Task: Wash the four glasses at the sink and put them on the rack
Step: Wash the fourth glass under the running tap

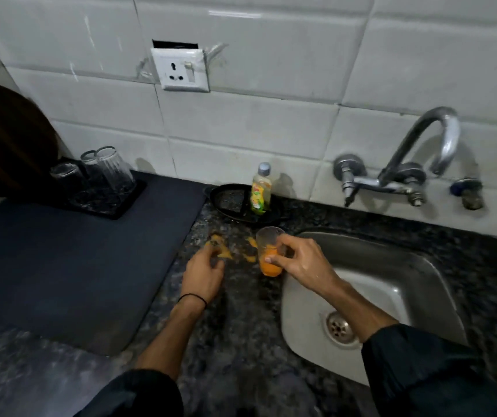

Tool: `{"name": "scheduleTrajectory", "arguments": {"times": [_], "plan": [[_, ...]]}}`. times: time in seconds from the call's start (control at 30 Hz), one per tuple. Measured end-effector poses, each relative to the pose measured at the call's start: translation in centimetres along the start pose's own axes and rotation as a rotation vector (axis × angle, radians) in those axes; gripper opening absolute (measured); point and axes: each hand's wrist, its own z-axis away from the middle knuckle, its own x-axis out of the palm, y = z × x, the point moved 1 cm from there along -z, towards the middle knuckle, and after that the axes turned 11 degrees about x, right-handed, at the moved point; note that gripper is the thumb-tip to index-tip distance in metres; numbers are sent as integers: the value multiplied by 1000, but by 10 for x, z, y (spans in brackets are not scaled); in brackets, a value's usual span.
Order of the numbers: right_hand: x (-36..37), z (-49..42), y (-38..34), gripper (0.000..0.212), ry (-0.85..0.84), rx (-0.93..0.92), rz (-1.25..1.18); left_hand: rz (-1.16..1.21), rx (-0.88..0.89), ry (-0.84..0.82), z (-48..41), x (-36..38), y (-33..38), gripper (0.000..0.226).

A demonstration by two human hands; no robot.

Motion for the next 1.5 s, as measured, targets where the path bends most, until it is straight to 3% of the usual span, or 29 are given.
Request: {"name": "scheduleTrajectory", "arguments": {"times": [0.2, 0.33, 0.43, 0.57, 0.7, 0.73, 0.83, 0.9, 1.03, 1.13, 1.23, 1.3, 1.37, 1.43, 1.5], "plan": [[-105, 43, 59, 30, 120, 58, -26, 152, 165, -72, 3, 71, 116, 24], [-153, 54, 76, 30, 174, 86, -28, 202, 204, -79, -22, 97, 193, 41], [-169, 55, 83, 30, 202, 105, -73, 112, 201, -139, -50, 111, 234, 59], [-177, 48, 93, 30, 220, 138, -161, -127, 172, -191, -84, 127, 269, 54], [-178, 43, 101, 29, 213, 174, -240, -140, 88, -115, -111, 134, 263, 44], [-179, 41, 103, 28, 204, 171, -262, -52, 46, -126, -118, 137, 256, 44], [-178, 34, 108, 28, 184, 155, -348, 505, -150, -205, -116, 143, 240, 44], [-174, 28, 108, 27, 166, 160, -417, 704, -208, -241, -102, 143, 233, 42], [-162, 15, 109, 22, 88, 197, -641, 843, -221, -307, -49, 167, 236, 51], [-145, 14, 99, 30, -39, 337, -839, 862, -236, -166, -16, 196, 243, 63], [-119, 15, 92, 46, 167, 396, -809, 617, -97, 11, -3, 208, 242, 58], [-110, 12, 93, 42, 345, 480, -837, 675, 48, -66, 6, 218, 237, 59], [-108, 12, 100, 41, 354, 600, -939, 815, -45, -186, 7, 217, 231, 60], [-107, 17, 103, 53, 230, 670, -1045, 909, -222, -351, -2, 208, 230, 56], [-102, 26, 104, 53, 186, 587, -980, 953, -465, -394, -11, 198, 235, 66]]}}
